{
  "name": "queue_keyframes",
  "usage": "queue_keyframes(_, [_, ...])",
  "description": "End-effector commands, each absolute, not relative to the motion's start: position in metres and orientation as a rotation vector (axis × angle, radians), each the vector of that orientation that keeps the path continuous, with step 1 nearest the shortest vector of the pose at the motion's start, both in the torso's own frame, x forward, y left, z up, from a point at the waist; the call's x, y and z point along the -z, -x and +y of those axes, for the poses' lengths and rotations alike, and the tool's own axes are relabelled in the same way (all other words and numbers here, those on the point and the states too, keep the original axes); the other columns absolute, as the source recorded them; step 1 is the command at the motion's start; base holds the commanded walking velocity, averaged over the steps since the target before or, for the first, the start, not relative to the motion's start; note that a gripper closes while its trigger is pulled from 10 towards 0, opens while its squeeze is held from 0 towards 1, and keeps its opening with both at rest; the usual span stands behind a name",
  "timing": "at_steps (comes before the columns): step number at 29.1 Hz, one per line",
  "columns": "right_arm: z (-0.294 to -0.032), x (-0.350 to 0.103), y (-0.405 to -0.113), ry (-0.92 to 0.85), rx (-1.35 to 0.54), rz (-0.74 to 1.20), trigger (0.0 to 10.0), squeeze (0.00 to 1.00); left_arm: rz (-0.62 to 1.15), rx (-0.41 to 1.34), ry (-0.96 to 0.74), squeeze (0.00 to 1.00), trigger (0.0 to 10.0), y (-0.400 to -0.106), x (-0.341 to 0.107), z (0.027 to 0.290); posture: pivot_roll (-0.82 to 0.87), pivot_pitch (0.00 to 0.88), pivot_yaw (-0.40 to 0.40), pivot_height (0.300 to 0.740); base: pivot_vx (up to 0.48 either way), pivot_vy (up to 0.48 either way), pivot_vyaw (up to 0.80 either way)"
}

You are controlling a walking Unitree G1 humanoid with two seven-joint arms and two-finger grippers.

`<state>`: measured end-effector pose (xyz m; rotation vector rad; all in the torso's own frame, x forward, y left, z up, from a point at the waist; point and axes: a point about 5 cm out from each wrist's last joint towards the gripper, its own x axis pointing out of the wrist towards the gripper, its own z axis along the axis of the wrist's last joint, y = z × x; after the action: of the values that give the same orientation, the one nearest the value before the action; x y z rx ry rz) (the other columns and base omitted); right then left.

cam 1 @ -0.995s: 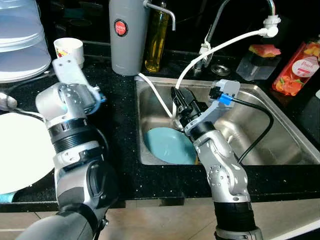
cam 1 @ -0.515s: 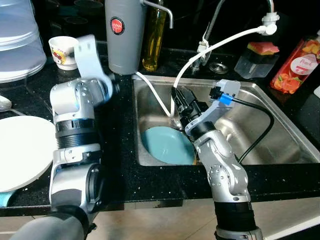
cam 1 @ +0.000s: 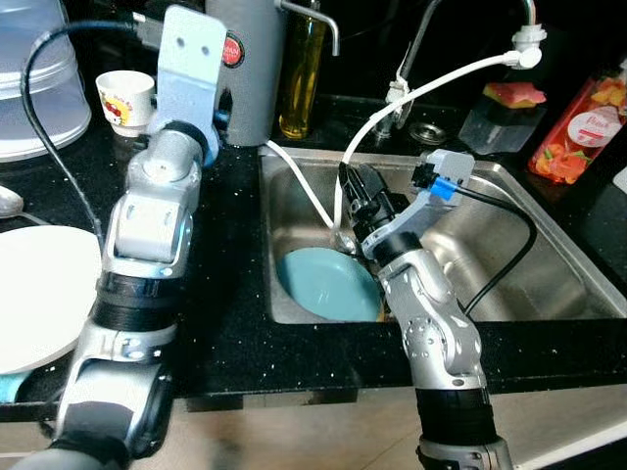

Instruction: Kitchen organization

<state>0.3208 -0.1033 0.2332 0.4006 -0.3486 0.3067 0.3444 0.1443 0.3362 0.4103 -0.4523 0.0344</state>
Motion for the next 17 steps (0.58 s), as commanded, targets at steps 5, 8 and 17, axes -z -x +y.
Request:
queue_keyframes(5, [-0.115,-0.239,-0.323,-0.378,-0.238,-0.384,10.0,0.00,-0.509,0.114,-0.506,0.00,10.0,-0.340,-0.324,0.148,0.36,0.029,-0.104,0.740,0.000,0.000,0.00])
queue_keyframes(8, [-0.118,-0.237,-0.323,-0.367,-0.222,-0.382,10.0,0.00,-0.501,0.176,-0.533,0.00,10.0,-0.343,-0.318,0.160,0.35,0.027,-0.100,0.740,0.000,0.000,0.00])
queue_keyframes(17, [-0.120,-0.235,-0.321,-0.362,-0.209,-0.375,10.0,0.00,-0.418,0.044,-0.724,0.00,10.0,-0.365,-0.319,0.206,0.31,0.027,-0.111,0.740,0.000,0.000,0.00])
